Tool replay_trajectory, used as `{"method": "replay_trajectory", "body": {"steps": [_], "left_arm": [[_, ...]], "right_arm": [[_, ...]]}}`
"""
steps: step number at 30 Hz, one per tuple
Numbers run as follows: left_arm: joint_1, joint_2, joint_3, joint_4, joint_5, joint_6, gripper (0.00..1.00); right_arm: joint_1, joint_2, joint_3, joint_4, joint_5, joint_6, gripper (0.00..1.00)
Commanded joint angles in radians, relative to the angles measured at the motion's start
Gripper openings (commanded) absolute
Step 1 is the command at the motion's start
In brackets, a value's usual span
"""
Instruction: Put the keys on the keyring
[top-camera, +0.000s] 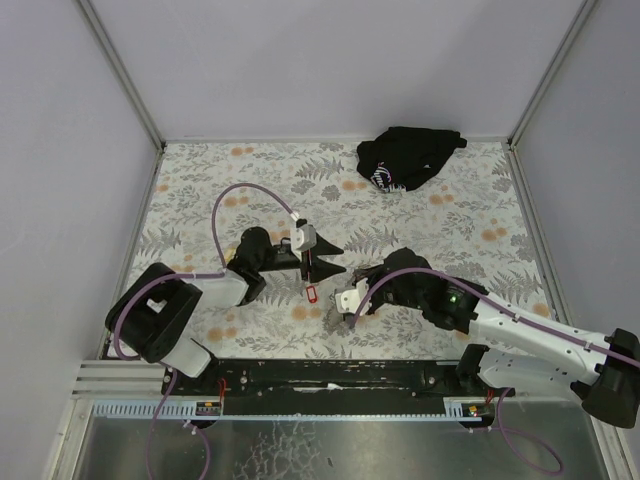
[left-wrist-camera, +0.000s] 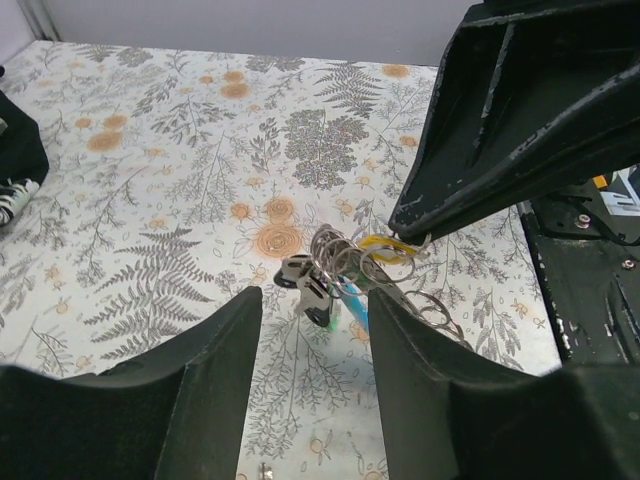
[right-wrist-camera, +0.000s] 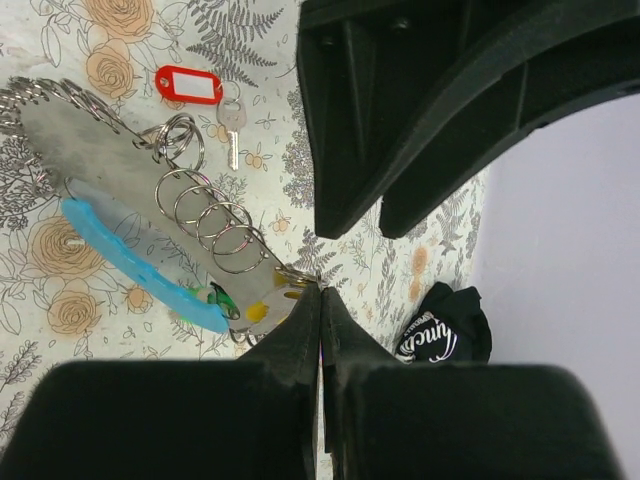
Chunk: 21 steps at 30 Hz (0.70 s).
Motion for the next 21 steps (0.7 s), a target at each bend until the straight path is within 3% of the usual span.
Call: {"method": "replay_trajectory", "body": {"steps": [1, 11, 21], "left_arm": [[0.009, -0.001, 0.066, -0.079, 0.126, 0.115, 0.47], [-0.001, 0.025, 0.12, -0.159, 0.223, 0.17, 0.47], [-0.022, 0.043, 0.16, -0.212, 0.227, 0.194, 0.47]], "right_arm": [[0.011, -0.002, 0.073, -0.012, -0.029, -0.049, 0.0], [0.01, 0.009, 0.106, -0.051, -0.025, -0.085, 0.0], [0.01, 0.016, 0.122, -0.064, -0.04, -0.094, 0.0]]}}
